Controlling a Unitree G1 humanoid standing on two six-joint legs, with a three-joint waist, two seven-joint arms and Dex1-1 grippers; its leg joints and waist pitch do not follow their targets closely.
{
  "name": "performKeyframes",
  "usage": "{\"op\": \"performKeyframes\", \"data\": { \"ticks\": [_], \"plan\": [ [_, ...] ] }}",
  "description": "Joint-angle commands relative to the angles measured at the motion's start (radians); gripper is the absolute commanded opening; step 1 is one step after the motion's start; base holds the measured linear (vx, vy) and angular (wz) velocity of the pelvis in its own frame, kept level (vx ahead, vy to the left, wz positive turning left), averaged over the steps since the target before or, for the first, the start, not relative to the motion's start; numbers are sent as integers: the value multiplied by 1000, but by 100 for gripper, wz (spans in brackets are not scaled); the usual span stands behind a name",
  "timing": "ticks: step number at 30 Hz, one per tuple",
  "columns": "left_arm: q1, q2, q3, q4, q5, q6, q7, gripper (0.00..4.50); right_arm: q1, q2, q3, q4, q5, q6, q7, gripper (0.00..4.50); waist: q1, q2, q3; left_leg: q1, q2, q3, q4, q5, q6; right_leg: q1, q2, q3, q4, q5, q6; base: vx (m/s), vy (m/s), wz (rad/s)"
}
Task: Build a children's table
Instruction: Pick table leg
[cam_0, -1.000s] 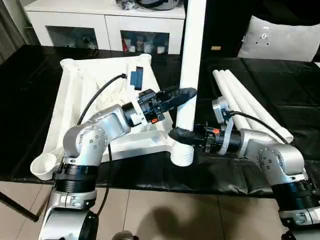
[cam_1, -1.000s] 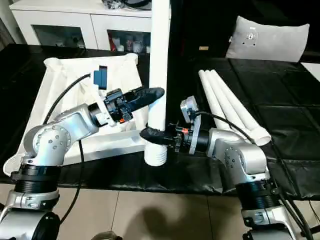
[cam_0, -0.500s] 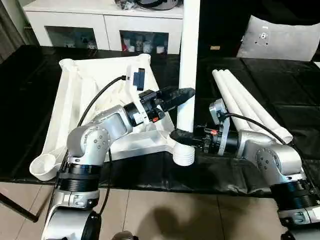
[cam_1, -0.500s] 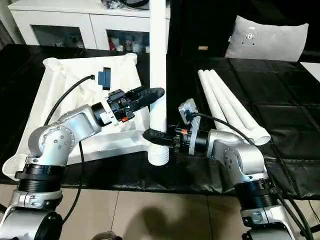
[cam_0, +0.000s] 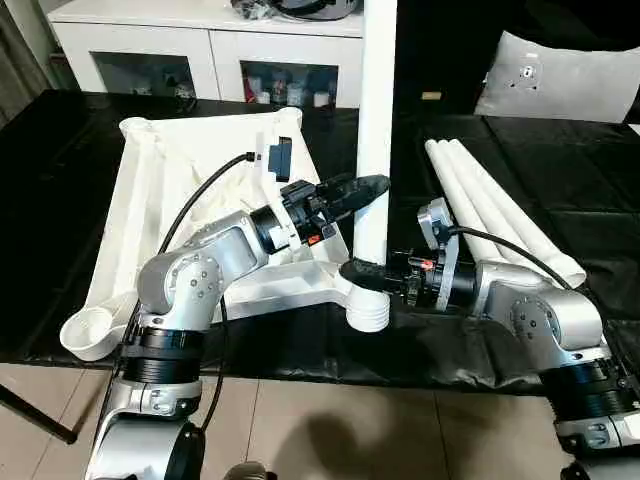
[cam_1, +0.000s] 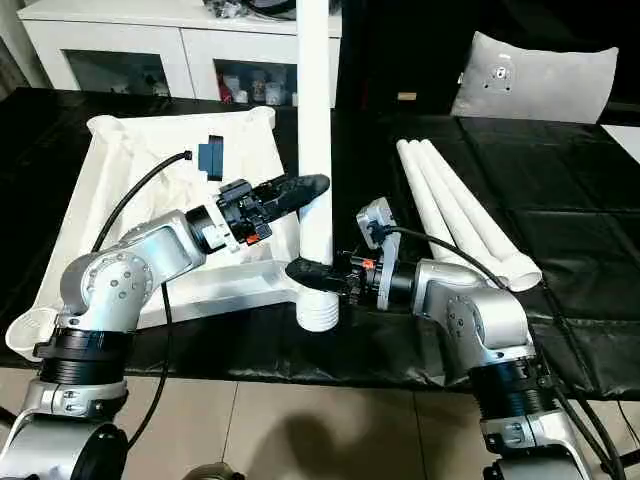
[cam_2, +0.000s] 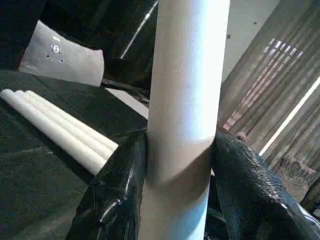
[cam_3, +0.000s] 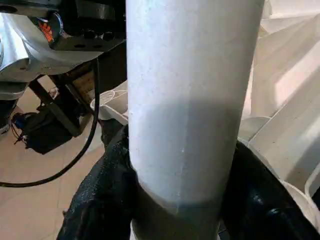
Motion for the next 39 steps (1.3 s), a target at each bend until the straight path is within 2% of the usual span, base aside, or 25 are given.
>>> {"op": "performKeyframes", "data": {
  "ticks": [1,3,4,5,7,10,12,15,18,19,20,21,22,23,26,30,32,35,39],
  "plan": [
    [-10,0,6,0,13,-14,22,179,-22,2,-4,-3,-17,-33,-8,186,-2,-11,-73,10,59,-19,-68,-42,46,63,-92,54,-73,-142,-185,0,0,0],
    [-12,-1,9,3,13,-15,26,179,-24,5,-7,2,-19,-36,-14,186,-2,-12,-73,11,58,-18,-68,-44,44,63,-92,54,-72,-147,-183,0,0,0],
    [-14,-1,10,4,13,-16,26,179,-27,7,-10,7,-18,-38,-15,242,-2,-11,-73,10,58,-19,-68,-43,44,64,-92,54,-73,-147,-183,0,0,0],
    [-20,-2,16,7,21,-20,44,179,-33,10,-20,17,-14,-35,-22,256,-3,-9,-74,11,59,-19,-68,-45,44,63,-92,54,-72,-147,-185,0,0,0],
    [-26,-4,23,12,27,-23,65,179,-39,13,-30,29,-14,-38,-33,256,-3,-10,-73,11,60,-19,-68,-47,42,63,-91,54,-73,-144,-187,0,0,0],
    [-44,-15,52,43,41,-26,132,177,-54,24,-66,61,-6,-59,-57,298,-5,-9,-74,12,57,-18,-67,-45,41,63,-91,54,-73,-136,-188,0,0,0],
    [-61,-21,83,81,50,-17,201,177,-67,40,-120,80,20,-81,-84,309,-3,-10,-76,12,55,-17,-65,-41,43,64,-90,54,-71,-124,-186,0,0,0],
    [-67,-24,95,87,47,-9,226,177,-68,40,-143,75,40,-76,-82,340,-1,-10,-76,11,57,-19,-66,-34,47,65,-90,53,-68,-109,-190,0,0,0],
    [-71,-24,103,74,46,17,266,177,-59,35,-170,52,66,-82,-75,345,-1,-13,-77,10,56,-18,-64,-23,63,65,-90,52,-65,-78,-202,0,0,0],
    [-72,-24,101,68,52,17,274,177,-56,33,-171,47,61,-91,-80,375,0,-13,-77,10,56,-18,-64,-22,65,65,-90,52,-66,-83,-202,0,0,0],
    [-75,-22,95,56,66,14,287,177,-46,29,-167,36,26,-126,-108,383,0,-14,-76,11,57,-18,-65,-28,64,64,-91,52,-67,-98,-200,0,0,0],
    [-82,-22,87,35,80,10,304,177,-34,34,-161,27,-43,-193,-174,385,2,-15,-74,10,60,-18,-66,-31,53,61,-93,52,-70,-122,-188,0,0,0],
    [-82,-22,87,35,80,10,304,177,-34,34,-161,27,-43,-193,-174,385,0,-15,-74,10,60,-18,-67,-30,45,61,-92,52,-69,-128,-183,0,0,0],
    [-85,-24,82,20,85,9,315,177,-31,32,-153,24,-76,-222,-194,392,-2,-17,-73,11,58,-17,-68,-38,39,62,-93,52,-71,-145,-178,0,0,0],
    [-89,-23,68,-12,92,14,321,177,-35,-2,-131,10,-42,-117,-144,420,-2,-17,-72,11,54,-17,-68,-48,47,66,-88,53,-75,-166,-170,0,0,0],
    [-89,-12,23,-76,95,19,302,177,-36,-23,-129,-37,36,-20,-89,420,0,-20,-73,8,57,-18,-65,-28,69,64,-89,53,-71,-146,-168,0,0,0],
    [-89,-11,18,-84,97,20,297,177,-36,-21,-125,-39,38,-21,-82,420,0,-21,-73,8,56,-17,-65,-31,69,62,-89,52,-73,-157,-168,0,0,0],
    [-79,14,-39,-120,115,4,232,177,-46,-33,-85,-22,25,-19,-24,420,0,-21,-72,9,56,-17,-66,-41,63,61,-89,52,-77,-189,-161,0,0,0],
    [-74,29,-71,-138,124,-13,194,177,-67,-39,-71,16,9,-15,-6,420,-1,-22,-71,9,56,-17,-67,-43,52,60,-90,53,-78,-205,-156,0,0,0]
  ]
}}
